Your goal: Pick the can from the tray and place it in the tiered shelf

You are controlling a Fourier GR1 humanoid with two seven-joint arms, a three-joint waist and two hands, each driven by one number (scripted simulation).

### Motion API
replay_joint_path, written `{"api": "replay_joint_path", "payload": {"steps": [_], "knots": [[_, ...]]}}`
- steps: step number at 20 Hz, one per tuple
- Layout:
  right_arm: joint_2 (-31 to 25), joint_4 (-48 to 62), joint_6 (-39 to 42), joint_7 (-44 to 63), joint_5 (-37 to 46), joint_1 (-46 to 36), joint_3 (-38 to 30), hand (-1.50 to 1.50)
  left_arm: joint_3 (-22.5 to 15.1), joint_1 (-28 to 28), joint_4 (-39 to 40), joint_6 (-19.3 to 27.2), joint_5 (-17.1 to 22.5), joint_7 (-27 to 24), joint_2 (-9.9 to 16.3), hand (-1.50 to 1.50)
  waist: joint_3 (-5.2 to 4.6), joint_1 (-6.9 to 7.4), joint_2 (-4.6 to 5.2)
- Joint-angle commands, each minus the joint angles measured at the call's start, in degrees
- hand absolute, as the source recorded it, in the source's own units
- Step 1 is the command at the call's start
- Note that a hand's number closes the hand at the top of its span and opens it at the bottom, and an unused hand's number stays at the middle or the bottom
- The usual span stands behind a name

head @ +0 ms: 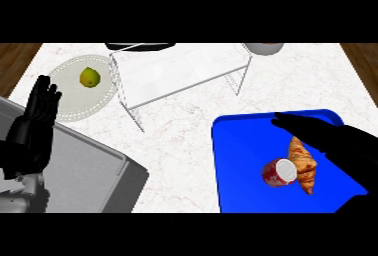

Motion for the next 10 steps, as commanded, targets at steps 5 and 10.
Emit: {"api": "replay_joint_path", "payload": {"steps": [5, 10], "knots": [[5.9, -3.2, 0.0, 12.7, 16.5, -1.3, 10.8, -1.5, -1.2, 1.0, 0.0, -1.4, 0.7, 2.5, -1.6, 0.0, -0.33, 0.43, 0.43], [6.0, 4.4, 3.7, 13.8, 22.7, -2.4, 12.1, -1.5, -2.5, -0.7, 0.9, -0.7, -1.2, 3.4, -2.6, 0.0, -0.3, 0.4, 0.64]]}}
